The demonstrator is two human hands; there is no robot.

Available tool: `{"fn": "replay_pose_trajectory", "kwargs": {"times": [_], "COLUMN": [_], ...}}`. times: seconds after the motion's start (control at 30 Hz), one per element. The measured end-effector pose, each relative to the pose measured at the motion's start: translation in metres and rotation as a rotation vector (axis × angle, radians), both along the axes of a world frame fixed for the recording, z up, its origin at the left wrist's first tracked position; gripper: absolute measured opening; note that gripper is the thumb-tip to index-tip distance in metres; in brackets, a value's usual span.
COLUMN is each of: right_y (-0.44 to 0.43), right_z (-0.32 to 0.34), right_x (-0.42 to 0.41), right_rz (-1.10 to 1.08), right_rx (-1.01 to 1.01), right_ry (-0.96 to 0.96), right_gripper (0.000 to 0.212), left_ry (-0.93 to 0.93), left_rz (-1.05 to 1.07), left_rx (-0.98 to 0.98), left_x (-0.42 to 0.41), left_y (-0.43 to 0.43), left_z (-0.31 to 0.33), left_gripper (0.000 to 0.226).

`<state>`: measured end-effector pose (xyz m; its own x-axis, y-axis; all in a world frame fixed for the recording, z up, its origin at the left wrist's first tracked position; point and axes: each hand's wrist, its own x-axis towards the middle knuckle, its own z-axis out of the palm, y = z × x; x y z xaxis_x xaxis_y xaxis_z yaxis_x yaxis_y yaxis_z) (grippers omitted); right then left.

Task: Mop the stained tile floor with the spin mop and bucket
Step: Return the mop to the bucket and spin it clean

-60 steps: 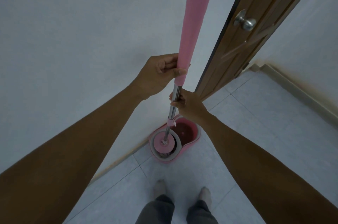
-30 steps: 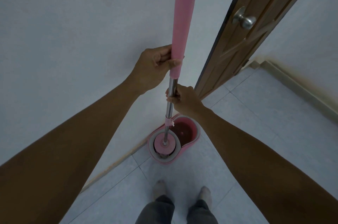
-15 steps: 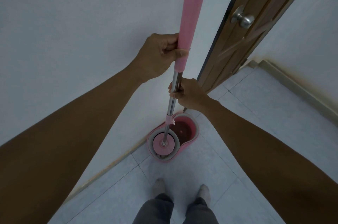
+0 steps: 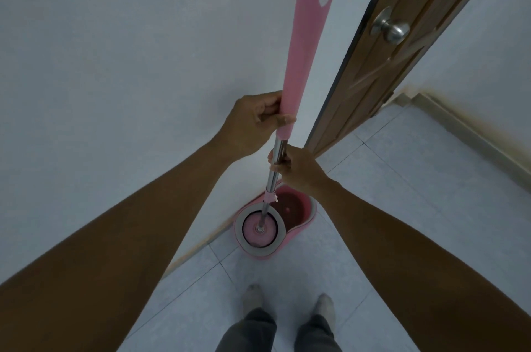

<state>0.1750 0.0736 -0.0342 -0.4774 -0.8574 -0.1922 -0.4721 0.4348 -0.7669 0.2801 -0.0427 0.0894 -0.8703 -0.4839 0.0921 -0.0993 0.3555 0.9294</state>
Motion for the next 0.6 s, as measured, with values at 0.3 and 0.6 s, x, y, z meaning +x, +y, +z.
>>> {"fn": "replay_pose_trajectory", "kwargs": {"times": [0.3, 0.6], "right_y": [0.009, 0.005], "right_z": [-0.017, 0.055], "right_x": [0.010, 0.007], "right_rz": [0.000, -0.024], "right_rx": [0.056, -0.221], "right_ry": [-0.119, -0.153], "right_gripper": [0.022, 0.033], "left_ry": [-0.126, 0.046], "left_rz": [-0.073, -0.117], "left_rx": [0.134, 0.197], "left_x": [0.010, 0.016], "left_y": [-0.005, -0.005], "left_z": [-0.013, 0.055], "left_gripper": [0.046, 0.051]}}
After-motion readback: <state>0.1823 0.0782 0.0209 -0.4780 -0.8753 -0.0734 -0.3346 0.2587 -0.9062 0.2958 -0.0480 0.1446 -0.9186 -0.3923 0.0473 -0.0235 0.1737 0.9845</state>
